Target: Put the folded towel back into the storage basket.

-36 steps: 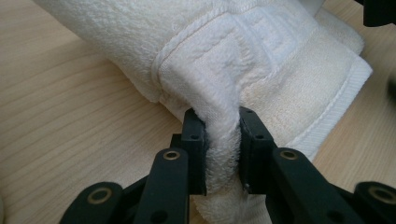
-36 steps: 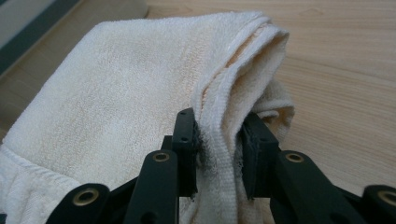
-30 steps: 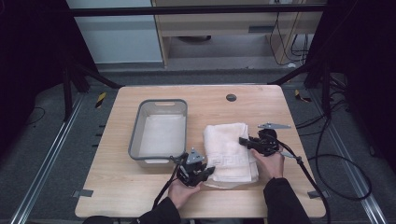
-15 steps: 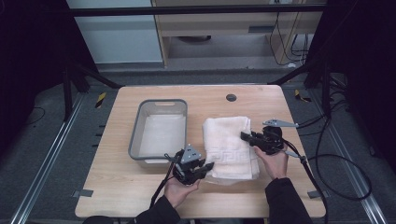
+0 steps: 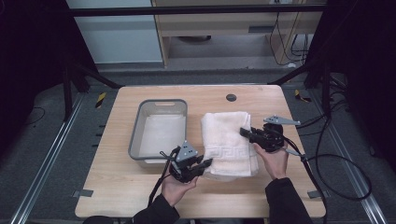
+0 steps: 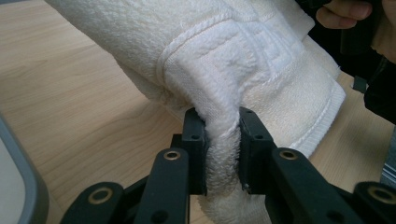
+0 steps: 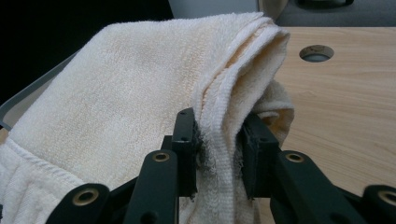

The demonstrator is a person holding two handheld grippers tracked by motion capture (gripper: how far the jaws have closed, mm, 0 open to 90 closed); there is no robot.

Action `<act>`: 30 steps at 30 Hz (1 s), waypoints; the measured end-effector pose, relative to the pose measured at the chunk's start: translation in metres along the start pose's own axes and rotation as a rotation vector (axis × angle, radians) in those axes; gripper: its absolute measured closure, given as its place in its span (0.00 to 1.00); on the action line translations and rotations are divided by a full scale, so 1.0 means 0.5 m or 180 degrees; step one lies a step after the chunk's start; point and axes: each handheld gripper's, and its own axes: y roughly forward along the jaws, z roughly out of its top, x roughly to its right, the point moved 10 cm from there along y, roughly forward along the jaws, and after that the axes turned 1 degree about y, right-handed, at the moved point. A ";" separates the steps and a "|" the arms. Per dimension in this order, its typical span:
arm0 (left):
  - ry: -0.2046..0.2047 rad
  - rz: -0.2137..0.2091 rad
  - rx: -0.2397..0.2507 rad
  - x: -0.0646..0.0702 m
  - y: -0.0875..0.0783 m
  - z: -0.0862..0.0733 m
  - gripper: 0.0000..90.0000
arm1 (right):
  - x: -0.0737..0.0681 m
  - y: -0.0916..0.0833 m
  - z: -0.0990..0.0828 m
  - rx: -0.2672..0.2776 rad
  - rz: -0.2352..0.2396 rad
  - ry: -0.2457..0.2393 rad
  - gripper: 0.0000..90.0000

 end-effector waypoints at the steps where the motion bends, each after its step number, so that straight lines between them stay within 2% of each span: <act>1: 0.0000 0.0000 0.0000 0.000 0.000 0.000 0.83 | -0.002 -0.001 0.003 0.0016 0.0004 -0.0003 0.78; 15: 0.0014 0.0020 0.0156 -0.009 -0.038 0.043 0.83 | -0.026 -0.003 0.040 0.0128 0.0003 -0.0073 0.78; 30: 0.0056 0.0055 0.0326 -0.021 -0.070 0.088 0.83 | -0.053 -0.012 0.098 0.0315 -0.0032 -0.0118 0.78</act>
